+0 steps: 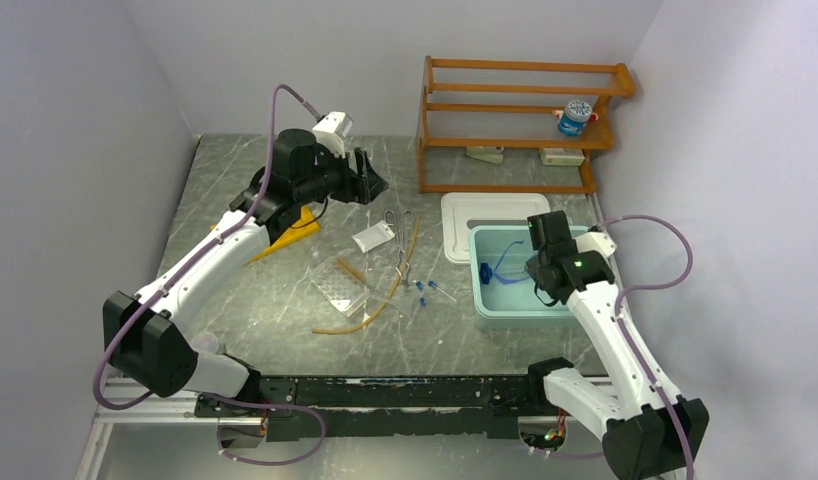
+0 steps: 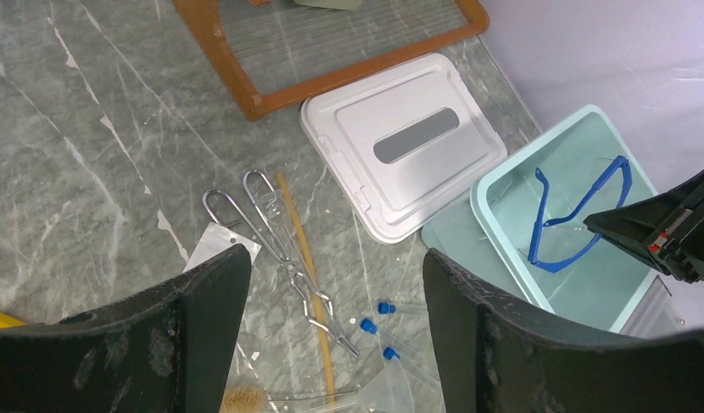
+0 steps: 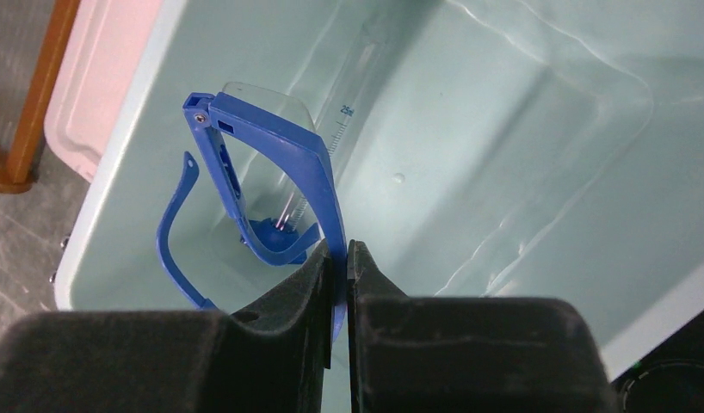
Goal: Organize the chemistry lab equipment
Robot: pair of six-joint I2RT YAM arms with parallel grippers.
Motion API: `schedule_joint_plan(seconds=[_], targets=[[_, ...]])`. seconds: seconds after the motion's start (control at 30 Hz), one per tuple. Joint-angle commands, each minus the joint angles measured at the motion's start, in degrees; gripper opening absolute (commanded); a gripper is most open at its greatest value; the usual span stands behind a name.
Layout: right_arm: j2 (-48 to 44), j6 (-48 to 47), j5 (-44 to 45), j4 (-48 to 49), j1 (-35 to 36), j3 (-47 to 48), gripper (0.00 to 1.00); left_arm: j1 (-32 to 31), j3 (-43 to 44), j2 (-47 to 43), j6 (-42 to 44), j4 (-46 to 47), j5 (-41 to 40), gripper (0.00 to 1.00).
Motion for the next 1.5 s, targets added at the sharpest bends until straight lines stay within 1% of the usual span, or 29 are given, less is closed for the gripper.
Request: schedule_joint_plan(seconds=[0.0,0.2,0.4,0.53,0.67,0.83,0.93,1.0,1.17,1.27,1.37,1.47], targets=[[2.96,4.64,0.88,2.79,-0.61,-1.69,0.09,-0.27,0.98,0.04,1.39,-0.37,-1.34,0.77],[8.57,6.09,-3.95,9.96,-1.60,-2.67,0.09,-0.27,2.71,2.57,1.11,-1.00,-0.63,0.76],[10.83,5.41,-8.56,14.47,-4.13,-2.90,0.10,-0.27,5.27,5.31,0.14,-1.23,1.04,0.76],[13.30,4.87,-12.46,17.32,-6.35,-3.60,0.13,-0.27,6.76,7.11,0.01,-1.62,1.29,0.75],[15.04,5.11,-14.19,18.76,-7.67,-4.21,0.15,-0.27,7.83,8.32,0.10,-2.06,1.01,0.75],[16.26,4.55,-16.52,23.08,-9.50,-6.56,0.19,-0.27,8.17,8.96,-0.15,-2.11,0.99,0.75],[16.94,4.06,-17.76,24.96,-10.61,-7.56,0.24,-0.27,8.17,8.97,-0.16,-2.25,0.73,0.75],[17.21,3.87,-18.18,25.40,-11.24,-8.07,0.29,-0.27,8.24,9.13,-0.24,-2.33,0.60,0.75],[15.61,2.94,-17.05,24.57,-11.80,-7.59,0.46,-0.27,8.52,9.50,-0.55,-2.21,0.90,0.75],[14.45,2.11,-15.48,22.46,-11.78,-6.29,0.55,-0.27,8.37,9.82,-0.69,-1.85,1.02,0.75],[13.23,0.58,-14.43,20.10,-11.79,-4.67,0.60,-0.27,8.29,10.05,-0.69,-1.64,1.07,0.75],[11.72,-2.68,-13.24,17.63,-11.78,-1.74,0.62,-0.27,8.00,10.19,-0.69,-1.41,0.60,0.75]])
